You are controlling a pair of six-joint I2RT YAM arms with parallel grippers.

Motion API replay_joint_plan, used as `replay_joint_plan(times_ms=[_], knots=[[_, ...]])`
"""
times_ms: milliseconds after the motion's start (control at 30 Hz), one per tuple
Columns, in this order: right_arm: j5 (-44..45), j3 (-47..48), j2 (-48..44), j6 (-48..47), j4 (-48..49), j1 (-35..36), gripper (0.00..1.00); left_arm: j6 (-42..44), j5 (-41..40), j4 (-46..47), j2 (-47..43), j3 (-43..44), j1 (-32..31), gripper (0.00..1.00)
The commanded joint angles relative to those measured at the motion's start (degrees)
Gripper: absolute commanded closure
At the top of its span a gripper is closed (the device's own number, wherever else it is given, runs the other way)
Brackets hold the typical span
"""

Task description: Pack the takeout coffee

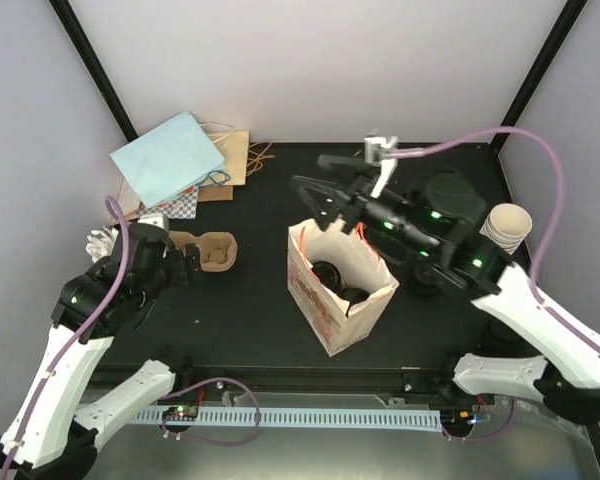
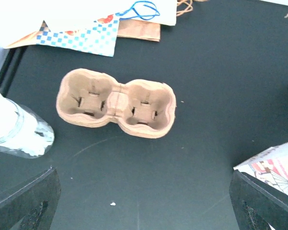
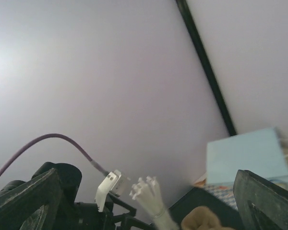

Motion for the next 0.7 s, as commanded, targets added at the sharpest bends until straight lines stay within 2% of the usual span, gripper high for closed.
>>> replay_joint_plan(times_ms=[0, 133, 333, 533, 667], knots=[[10.0, -1.0, -9.5, -12.0, -4.9, 0.1, 0.00, 2.3, -2.9, -1.0, 0.5, 2.1, 2.5, 0.01], [17.9, -7.1, -17.5, -13.1, -10.0, 0.0, 0.00, 3.7, -6.5, -0.4, 1.3, 3.1, 6.9, 0.07], [24.1, -18.3, -29.0, -11.0, -17.0, 0.1, 0.00, 7.6, -8.0, 4.5, 3.0, 2.6, 17.1, 0.30], [24.4, -22.6, -35.0, -8.9, -21.7, 0.1, 0.00, 8.1, -5.5, 7.5, 8.2, 2.5, 27.6, 0.34], [23.4, -23.5, -36.0, -8.5, -23.2, 0.1, 0.00, 7.8, -6.6, 9.2, 13.6, 2.9, 30.1, 0.39]])
